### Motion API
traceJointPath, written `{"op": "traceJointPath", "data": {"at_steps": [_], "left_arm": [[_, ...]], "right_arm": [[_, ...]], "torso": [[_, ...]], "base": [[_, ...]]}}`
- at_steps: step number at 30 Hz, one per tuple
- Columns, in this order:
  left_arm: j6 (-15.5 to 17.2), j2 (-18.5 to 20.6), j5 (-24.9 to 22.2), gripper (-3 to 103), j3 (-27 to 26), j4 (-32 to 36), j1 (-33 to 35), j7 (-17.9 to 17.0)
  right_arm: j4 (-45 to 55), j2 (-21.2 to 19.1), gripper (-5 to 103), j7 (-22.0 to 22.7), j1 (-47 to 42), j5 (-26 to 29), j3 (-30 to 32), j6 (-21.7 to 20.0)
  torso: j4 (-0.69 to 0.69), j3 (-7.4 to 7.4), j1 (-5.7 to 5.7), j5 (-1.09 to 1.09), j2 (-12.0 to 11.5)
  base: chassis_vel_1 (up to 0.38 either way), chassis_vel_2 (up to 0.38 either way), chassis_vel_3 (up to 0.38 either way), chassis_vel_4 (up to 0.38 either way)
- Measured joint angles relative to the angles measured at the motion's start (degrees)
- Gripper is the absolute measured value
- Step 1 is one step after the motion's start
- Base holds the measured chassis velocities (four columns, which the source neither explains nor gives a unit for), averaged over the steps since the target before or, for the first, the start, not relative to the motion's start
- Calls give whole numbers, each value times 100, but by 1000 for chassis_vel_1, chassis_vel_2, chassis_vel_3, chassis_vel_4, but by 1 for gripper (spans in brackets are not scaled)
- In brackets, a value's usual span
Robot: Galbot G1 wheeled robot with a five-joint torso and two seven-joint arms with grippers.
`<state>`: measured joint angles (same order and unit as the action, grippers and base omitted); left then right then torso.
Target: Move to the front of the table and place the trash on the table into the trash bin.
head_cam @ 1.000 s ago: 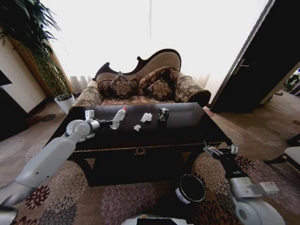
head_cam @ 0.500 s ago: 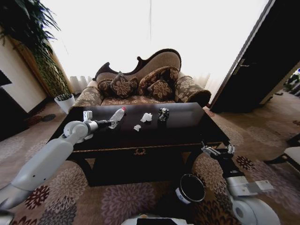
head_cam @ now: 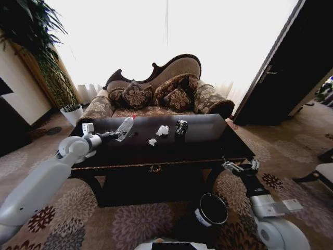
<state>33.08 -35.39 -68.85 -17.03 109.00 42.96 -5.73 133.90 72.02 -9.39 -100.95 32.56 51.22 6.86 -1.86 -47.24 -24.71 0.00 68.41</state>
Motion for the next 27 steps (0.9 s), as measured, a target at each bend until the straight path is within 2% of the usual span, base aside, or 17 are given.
{"op": "traceJointPath", "data": {"at_steps": [1, 2, 4, 6, 8, 9, 11, 12, 13, 15, 16, 18, 20, 27], "left_arm": [[-142, 25, 170, 36, -77, 95, 75, 61], [-142, 25, 170, 36, -77, 95, 75, 61], [-704, 109, 697, 36, -322, 433, 314, 316], [-1240, 172, 1006, 36, -511, 779, 477, 615], [-1347, 179, 1060, 36, -535, 832, 495, 679], [-1761, 213, 1224, 36, -615, 1002, 529, 992], [-2208, 249, 1202, 36, -666, 1179, 531, 1436], [-2208, 249, 1202, 36, -666, 1179, 531, 1436], [-2340, 265, 1129, 36, -678, 1248, 526, 1608], [-2681, 307, 909, 36, -662, 1414, 450, 2240], [-2781, 329, 871, 36, -628, 1480, 429, 2489], [-2823, 341, 856, 36, -610, 1513, 421, 2591], [-2924, 381, 717, 36, -516, 1728, 374, 2968], [-2865, 410, 552, 36, -371, 2043, 325, 3232]], "right_arm": [[10, -8, 100, -21, -7, 26, 0, 11], [10, -8, 100, -21, -7, 26, 0, 11], [81, -74, 100, -138, -39, 246, -19, 50], [187, -213, 100, -286, -72, 756, -101, 66], [218, -255, 100, -326, -78, 905, -124, 66], [312, -399, 100, -499, -94, 1433, -191, 66], [404, -573, 100, -826, -97, 2001, -245, 67], [404, -573, 100, -826, -97, 2001, -245, 67], [443, -646, 100, -1024, -96, 2238, -271, 67], [543, -789, 100, -1464, -90, 2743, -348, 68], [575, -836, 100, -1616, -75, 2906, -388, 68], [591, -864, 100, -1712, -63, 2990, -414, 67], [630, -939, 100, -2082, -1, 3205, -525, 49], [669, -1113, 100, -2192, 116, 3327, -622, -54]], "torso": [[0, 0, 0, 0, 0], [0, 0, 0, 0, 0], [1, 0, 0, 0, 0], [1, 0, 0, 0, 0], [1, 0, 0, 0, 0], [1, 0, 1, 0, 0], [0, 0, 0, 0, 0], [0, 0, 0, 0, 0], [0, 0, 0, 0, 0], [0, 0, 0, 1, 0], [0, 0, 0, 0, 0], [0, 0, 0, 0, 0], [0, 0, 0, 0, 0], [0, 0, 0, 0, 0]], "base": [[0, 0, 0, 0], [0, 0, 0, 0], [0, 0, 0, 0], [0, 0, 0, 0], [0, 0, 0, 0], [0, 0, 0, 0], [0, 0, 0, 0], [0, 0, 0, 0], [0, 0, 0, 0], [0, 0, 0, 0], [0, 0, 0, 0], [0, 0, 0, 0], [0, 0, 0, 0], [0, 0, 0, 0]]}}
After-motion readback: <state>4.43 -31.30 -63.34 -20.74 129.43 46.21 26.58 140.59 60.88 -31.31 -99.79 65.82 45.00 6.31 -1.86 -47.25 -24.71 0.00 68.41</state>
